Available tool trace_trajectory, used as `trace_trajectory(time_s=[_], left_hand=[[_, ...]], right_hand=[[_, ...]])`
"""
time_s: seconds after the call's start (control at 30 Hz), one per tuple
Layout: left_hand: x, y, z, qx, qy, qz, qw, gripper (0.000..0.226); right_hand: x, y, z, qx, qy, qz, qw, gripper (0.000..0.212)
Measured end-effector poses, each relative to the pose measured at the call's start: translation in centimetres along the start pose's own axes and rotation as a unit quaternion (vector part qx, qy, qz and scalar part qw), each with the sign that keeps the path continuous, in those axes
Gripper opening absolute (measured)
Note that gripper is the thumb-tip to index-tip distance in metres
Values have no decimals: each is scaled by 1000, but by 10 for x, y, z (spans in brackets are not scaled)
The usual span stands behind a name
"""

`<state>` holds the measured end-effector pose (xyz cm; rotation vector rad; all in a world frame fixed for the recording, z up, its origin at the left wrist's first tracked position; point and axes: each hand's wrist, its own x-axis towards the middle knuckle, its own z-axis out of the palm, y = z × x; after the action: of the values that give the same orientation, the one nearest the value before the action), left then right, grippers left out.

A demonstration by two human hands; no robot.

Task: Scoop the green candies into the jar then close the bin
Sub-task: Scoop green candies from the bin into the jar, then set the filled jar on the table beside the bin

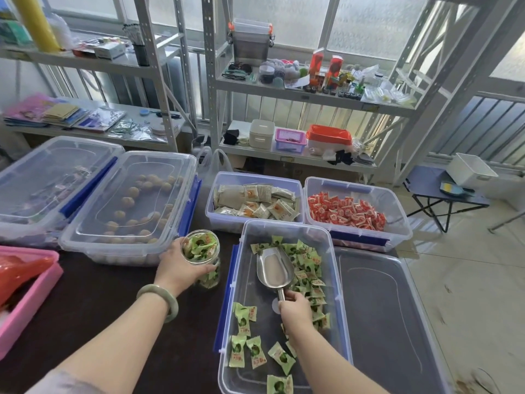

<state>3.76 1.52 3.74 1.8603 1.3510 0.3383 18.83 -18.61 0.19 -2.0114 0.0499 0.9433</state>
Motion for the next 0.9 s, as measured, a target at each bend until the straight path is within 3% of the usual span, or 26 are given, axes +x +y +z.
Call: trace_trajectory(time_s=[0.47, 0.7, 0.77, 0.9], left_hand=[[11, 12, 10, 1, 5, -18, 1000, 97], [-1, 18, 4, 3, -26, -10, 1000, 119], [-9, 22, 0, 17, 2, 5, 1000, 109], [-26, 25, -5, 34, 105, 85, 990, 70]], right_hand=[[14, -1, 11, -122, -24, 10, 992, 46], [12, 0, 11, -90, -36, 19, 995, 53], [7, -2, 8, -134, -16, 9, 991, 54], [-9, -8, -4, -197, 23, -42, 979, 49]])
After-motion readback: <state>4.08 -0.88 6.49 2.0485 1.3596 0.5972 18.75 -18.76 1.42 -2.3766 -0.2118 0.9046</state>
